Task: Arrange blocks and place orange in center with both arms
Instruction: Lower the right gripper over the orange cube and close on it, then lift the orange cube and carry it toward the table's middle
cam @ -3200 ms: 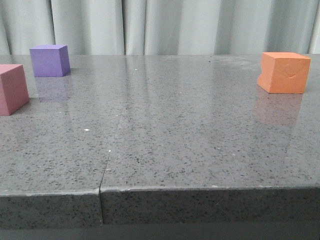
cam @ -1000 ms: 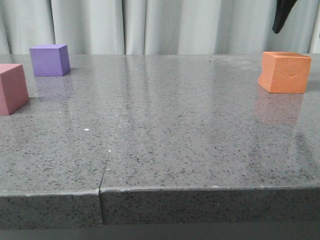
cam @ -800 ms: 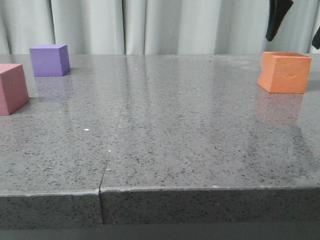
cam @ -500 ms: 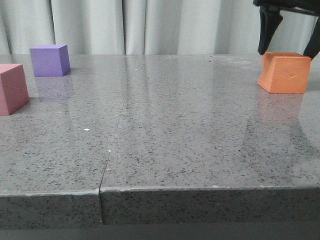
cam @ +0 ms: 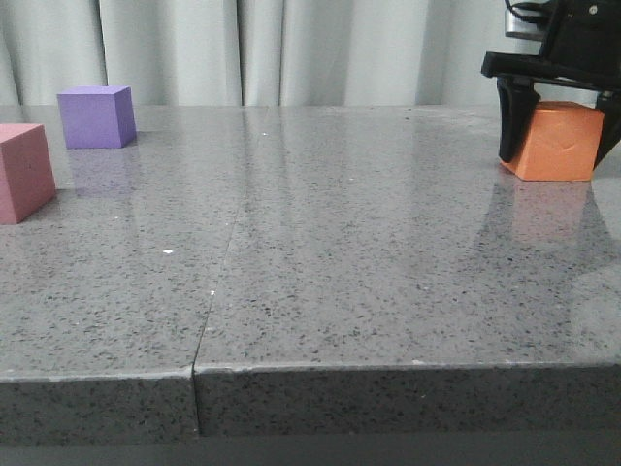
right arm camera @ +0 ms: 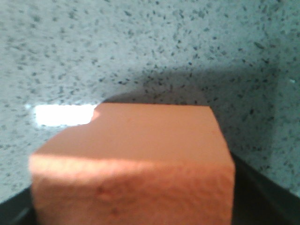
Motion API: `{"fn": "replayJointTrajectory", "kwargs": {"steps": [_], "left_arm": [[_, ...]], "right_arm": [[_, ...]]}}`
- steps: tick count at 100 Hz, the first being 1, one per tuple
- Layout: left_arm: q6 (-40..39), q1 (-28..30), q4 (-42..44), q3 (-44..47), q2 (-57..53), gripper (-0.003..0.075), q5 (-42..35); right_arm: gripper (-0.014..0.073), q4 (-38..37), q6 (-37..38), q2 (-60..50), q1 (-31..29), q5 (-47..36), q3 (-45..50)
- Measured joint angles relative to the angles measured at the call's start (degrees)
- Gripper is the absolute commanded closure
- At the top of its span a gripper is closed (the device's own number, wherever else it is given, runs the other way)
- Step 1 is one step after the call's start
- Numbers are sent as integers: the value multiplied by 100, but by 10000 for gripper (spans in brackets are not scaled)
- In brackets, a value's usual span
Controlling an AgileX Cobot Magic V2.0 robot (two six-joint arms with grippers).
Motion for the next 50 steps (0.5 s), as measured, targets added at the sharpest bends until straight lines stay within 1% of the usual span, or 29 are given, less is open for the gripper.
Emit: {"fn": "replayJointTrajectory", "kwargs": {"steps": [3, 4, 9, 16, 28, 50], "left_arm": [[0, 2, 0, 0, 0, 741, 0], [0, 0, 0, 0, 0, 741, 0], [0, 0, 0, 0, 0, 741, 0], [0, 0, 0, 0, 0, 741, 0], [0, 0, 0, 0, 0, 741, 0], [0, 0, 0, 0, 0, 741, 0]], "right_arm": [[172, -25, 0, 5, 0, 0, 0], [172, -29, 0, 5, 0, 0, 0], [237, -41, 0, 5, 0, -11, 0], [286, -60, 0, 5, 0, -11, 0], [305, -69, 0, 5, 0, -11, 0], [305, -69, -10, 5, 0, -11, 0]]}}
